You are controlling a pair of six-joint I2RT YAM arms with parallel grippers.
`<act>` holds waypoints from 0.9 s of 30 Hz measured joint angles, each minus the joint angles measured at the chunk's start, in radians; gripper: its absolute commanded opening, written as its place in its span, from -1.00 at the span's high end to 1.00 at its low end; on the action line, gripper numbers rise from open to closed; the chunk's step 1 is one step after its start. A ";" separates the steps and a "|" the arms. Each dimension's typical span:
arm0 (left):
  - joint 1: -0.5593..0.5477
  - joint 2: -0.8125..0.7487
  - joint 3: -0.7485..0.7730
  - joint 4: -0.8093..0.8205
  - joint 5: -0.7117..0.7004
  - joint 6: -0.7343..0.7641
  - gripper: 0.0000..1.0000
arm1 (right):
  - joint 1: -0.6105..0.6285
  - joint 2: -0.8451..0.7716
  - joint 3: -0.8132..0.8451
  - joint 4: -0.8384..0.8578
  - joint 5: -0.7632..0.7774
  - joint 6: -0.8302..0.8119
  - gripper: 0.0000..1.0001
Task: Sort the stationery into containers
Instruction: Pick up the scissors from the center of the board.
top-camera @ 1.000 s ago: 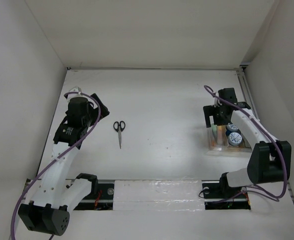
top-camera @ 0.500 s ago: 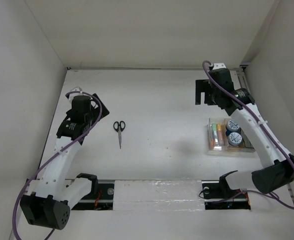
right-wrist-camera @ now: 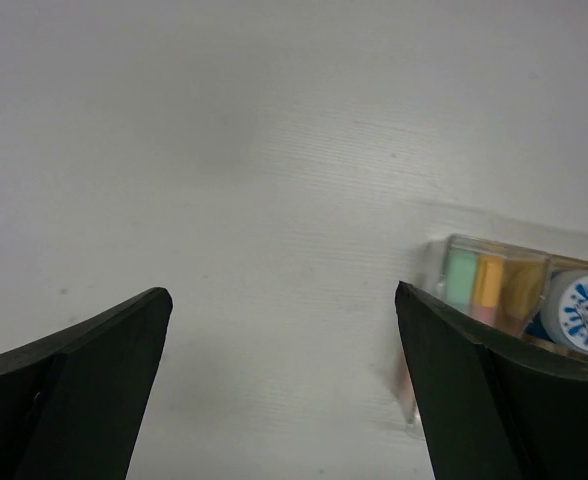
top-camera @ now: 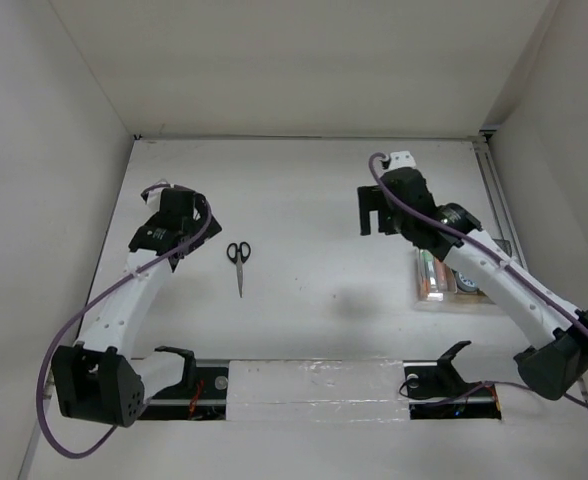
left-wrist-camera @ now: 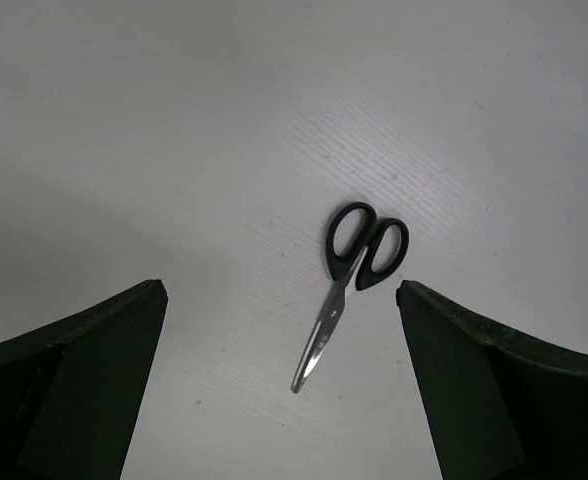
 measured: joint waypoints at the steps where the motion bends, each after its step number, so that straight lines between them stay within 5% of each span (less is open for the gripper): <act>1: 0.000 0.016 0.000 -0.004 0.003 -0.005 -1.00 | 0.058 0.000 0.015 0.008 0.037 0.014 -1.00; 4: 0.000 0.041 0.000 0.006 0.036 -0.027 -1.00 | 0.156 -0.005 0.020 0.073 0.000 0.021 -1.00; 22: -0.040 0.387 -0.018 0.137 0.124 -0.095 -0.97 | 0.238 -0.003 -0.023 0.232 -0.219 -0.002 -1.00; 27: -0.040 0.466 -0.013 0.146 0.102 -0.118 -0.76 | 0.246 -0.003 -0.056 0.249 -0.249 -0.009 -1.00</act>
